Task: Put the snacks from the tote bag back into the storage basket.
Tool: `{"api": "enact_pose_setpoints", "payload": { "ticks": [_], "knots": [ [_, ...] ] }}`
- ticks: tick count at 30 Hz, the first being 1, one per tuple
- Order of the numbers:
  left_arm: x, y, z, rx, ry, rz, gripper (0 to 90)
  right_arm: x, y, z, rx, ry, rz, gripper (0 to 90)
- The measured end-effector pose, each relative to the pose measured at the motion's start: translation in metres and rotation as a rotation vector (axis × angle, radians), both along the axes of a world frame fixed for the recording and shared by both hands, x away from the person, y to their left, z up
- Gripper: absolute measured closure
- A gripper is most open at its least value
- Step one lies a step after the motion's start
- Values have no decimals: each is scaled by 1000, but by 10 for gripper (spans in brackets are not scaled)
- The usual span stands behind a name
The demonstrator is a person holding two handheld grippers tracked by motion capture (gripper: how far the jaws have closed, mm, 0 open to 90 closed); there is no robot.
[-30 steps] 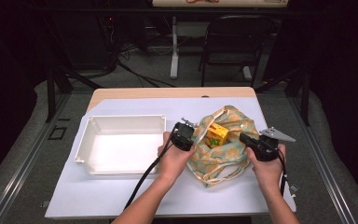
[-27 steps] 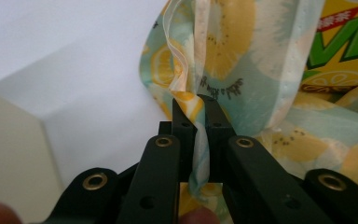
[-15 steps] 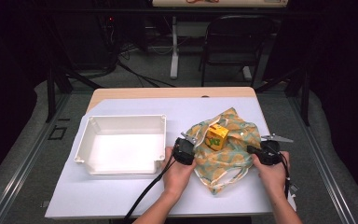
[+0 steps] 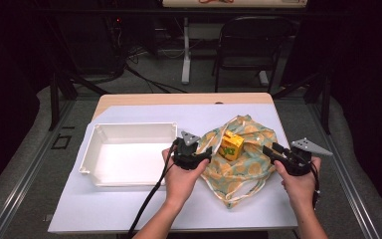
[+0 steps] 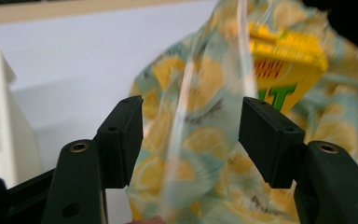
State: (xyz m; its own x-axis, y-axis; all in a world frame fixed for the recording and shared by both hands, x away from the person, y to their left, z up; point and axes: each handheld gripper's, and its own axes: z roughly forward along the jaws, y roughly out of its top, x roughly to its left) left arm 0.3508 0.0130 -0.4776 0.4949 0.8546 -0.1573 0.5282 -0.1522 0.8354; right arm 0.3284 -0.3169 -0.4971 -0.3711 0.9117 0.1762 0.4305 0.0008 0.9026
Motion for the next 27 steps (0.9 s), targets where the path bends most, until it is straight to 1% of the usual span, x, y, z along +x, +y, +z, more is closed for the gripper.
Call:
{"api": "enact_pose_setpoints", "payload": {
  "ticks": [2, 3, 4, 5, 6, 8, 9, 10, 11, 12, 13, 14, 15, 16, 17, 18, 19, 20, 21, 23, 24, 25, 26, 27],
  "knots": [
    [-1, 5, 9, -10, -30, 17, 397, -1, 6, 4, -6, -28, 21, 468],
    [-1, 7, 12, -20, -37, 19, 398, 0, 9, 6, -10, -34, 39, 449],
    [-1, 7, 13, -29, -45, 16, 399, 1, 12, 7, -14, -39, 54, 432],
    [-1, 5, 13, -23, -51, 6, 399, 2, 16, 7, -24, -39, 70, 418],
    [-1, 3, 12, -20, -51, -17, 395, 6, 24, 6, -46, -38, 97, 386],
    [-2, -5, 6, -15, -44, -74, 388, 10, 31, 4, -76, -33, 127, 353],
    [-1, -9, 2, -7, -33, -98, 385, 12, 35, 3, -83, -33, 139, 339],
    [2, -14, -6, -21, 20, -135, 380, 14, 38, 2, -82, -32, 152, 319],
    [2, -14, -6, -21, 20, -135, 381, 15, 42, 1, -91, -30, 163, 303],
    [4, -17, -9, -15, 27, -130, 381, 15, 42, 1, -91, -30, 163, 303],
    [7, -20, -13, 0, 31, -120, 408, 19, 49, 0, -109, -26, 189, 290],
    [11, -22, -18, 19, 42, -107, 453, 21, 53, 0, -118, -20, 203, 280],
    [20, -25, -28, 49, 76, -74, 513, 23, 56, 0, -127, -18, 216, 270],
    [20, -25, -28, 49, 76, -74, 574, 26, 60, -1, -130, -11, 223, 268],
    [24, -26, -33, 75, 84, -57, 650, 30, 63, -3, -130, -3, 225, 264],
    [26, -27, -38, 96, 94, -49, 709, 34, 66, -5, -144, 13, 223, 255],
    [28, -29, -43, 106, 98, -44, 709, 34, 66, -5, -144, 13, 223, 255],
    [29, -30, -47, 117, 111, -45, 787, 41, 70, -9, -161, 29, 221, 259],
    [29, -31, -50, 120, 112, -43, 787, 41, 70, -9, -161, 29, 221, 259],
    [30, -31, -56, 131, 119, -38, 811, 47, 73, -11, -162, 37, 226, 264],
    [30, -31, -58, 140, 124, -38, 818, 52, 76, -14, -150, 44, 232, 294],
    [30, -32, -61, 146, 127, -35, 820, 54, 77, -16, -148, 45, 238, 310],
    [29, -33, -63, 169, 109, -32, 820, 55, 78, -17, -151, 49, 246, 336],
    [29, -33, -63, 169, 109, -32, 820, 55, 78, -17, -151, 49, 246, 336]
  ]
}}
